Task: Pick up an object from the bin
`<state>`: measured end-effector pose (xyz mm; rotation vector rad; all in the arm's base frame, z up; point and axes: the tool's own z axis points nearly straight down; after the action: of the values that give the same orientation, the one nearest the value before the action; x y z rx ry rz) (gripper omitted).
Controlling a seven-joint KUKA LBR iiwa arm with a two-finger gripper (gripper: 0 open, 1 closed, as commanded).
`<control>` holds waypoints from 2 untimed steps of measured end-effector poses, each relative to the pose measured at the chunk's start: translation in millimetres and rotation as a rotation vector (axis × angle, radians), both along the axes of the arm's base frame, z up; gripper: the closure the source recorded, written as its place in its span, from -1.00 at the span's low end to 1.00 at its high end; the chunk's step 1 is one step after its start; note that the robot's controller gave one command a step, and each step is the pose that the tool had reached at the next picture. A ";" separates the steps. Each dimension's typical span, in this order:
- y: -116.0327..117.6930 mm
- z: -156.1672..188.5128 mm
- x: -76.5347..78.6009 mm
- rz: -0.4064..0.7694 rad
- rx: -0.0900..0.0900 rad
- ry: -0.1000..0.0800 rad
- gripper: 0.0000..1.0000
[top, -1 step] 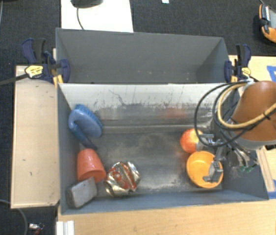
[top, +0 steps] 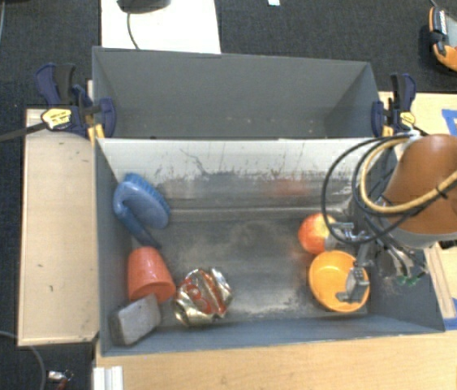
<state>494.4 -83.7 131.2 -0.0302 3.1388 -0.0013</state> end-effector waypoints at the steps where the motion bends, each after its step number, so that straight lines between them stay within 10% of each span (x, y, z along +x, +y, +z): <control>1: -14.5 -46.5 5.0 -0.020 -0.001 -0.006 -1.00; 2: -13.3 -44.9 7.2 -0.022 -0.001 -0.011 -1.00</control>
Offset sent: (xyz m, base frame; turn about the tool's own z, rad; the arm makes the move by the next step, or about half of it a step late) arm 0.0067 -0.0131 -0.0461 0.0352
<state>501.5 -97.1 86.3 0.0038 3.1283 -0.0029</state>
